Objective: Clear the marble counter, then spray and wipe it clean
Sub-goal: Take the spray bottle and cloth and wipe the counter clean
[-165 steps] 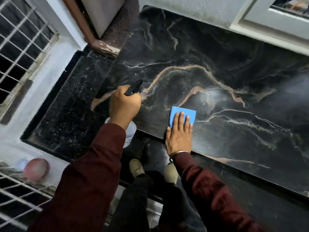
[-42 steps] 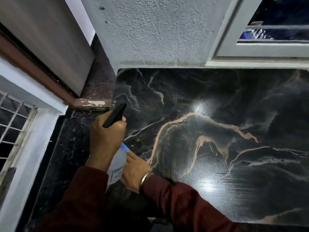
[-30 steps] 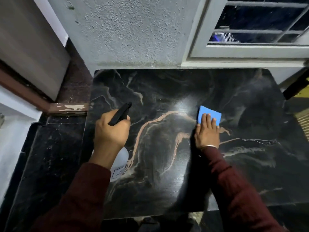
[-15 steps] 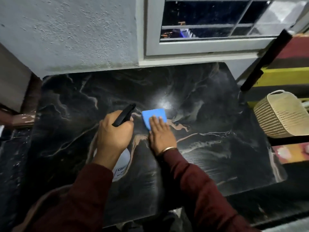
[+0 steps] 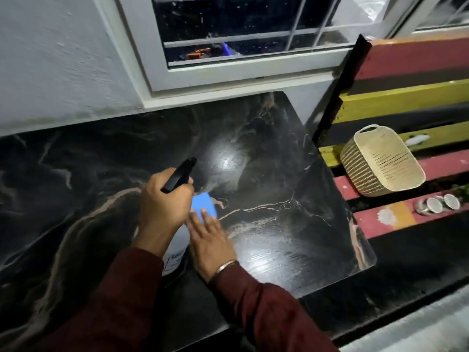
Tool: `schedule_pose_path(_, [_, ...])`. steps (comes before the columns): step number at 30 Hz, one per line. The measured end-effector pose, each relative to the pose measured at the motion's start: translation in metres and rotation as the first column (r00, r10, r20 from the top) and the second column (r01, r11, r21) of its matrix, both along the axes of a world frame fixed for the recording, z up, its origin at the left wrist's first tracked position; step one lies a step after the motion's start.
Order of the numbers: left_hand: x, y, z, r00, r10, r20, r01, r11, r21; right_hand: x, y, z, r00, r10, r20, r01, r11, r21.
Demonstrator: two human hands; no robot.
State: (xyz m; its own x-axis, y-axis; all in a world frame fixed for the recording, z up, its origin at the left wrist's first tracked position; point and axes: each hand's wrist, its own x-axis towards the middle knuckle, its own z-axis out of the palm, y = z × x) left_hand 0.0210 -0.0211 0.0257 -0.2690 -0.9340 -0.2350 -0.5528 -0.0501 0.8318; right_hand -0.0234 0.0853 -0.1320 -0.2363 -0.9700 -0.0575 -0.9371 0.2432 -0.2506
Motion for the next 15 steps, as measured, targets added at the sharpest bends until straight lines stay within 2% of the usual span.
schedule_pose_path(2, [-0.014,0.003,-0.002,1.000,-0.028,0.004,0.028,0.999,-0.021,-0.012,-0.011,-0.003,0.989,0.146,-0.003,-0.146,0.987,0.066])
schedule_pose_path(3, [-0.021,0.004,-0.004,0.999,-0.045,0.023,0.046,0.998,-0.032,-0.034,-0.015,-0.005,0.990,0.137,-0.025,-0.134,0.986,0.096])
schedule_pose_path(4, [-0.026,0.005,-0.007,0.998,-0.053,0.036,0.054,0.998,-0.036,-0.059,-0.019,-0.004,0.996,0.083,-0.038,-0.079,0.991,0.110])
schedule_pose_path(6, [-0.039,0.008,-0.009,0.999,-0.043,0.033,0.044,0.998,-0.032,-0.121,-0.018,0.000,0.990,-0.139,-0.025,0.141,0.983,0.116])
schedule_pose_path(10, [-0.063,0.022,-0.011,0.997,-0.068,0.031,0.069,0.997,-0.039,-0.225,0.042,0.002,0.841,-0.540,-0.031,0.539,0.835,0.110])
schedule_pose_path(13, [-0.081,0.032,-0.009,0.994,-0.111,0.009,0.111,0.993,-0.032,-0.215,0.112,0.007,0.699,-0.715,0.023,0.709,0.697,0.106])
schedule_pose_path(15, [-0.094,0.037,-0.008,0.990,-0.141,-0.009,0.140,0.990,-0.029,-0.185,0.146,0.012,0.644,-0.764,0.034,0.755,0.642,0.133])
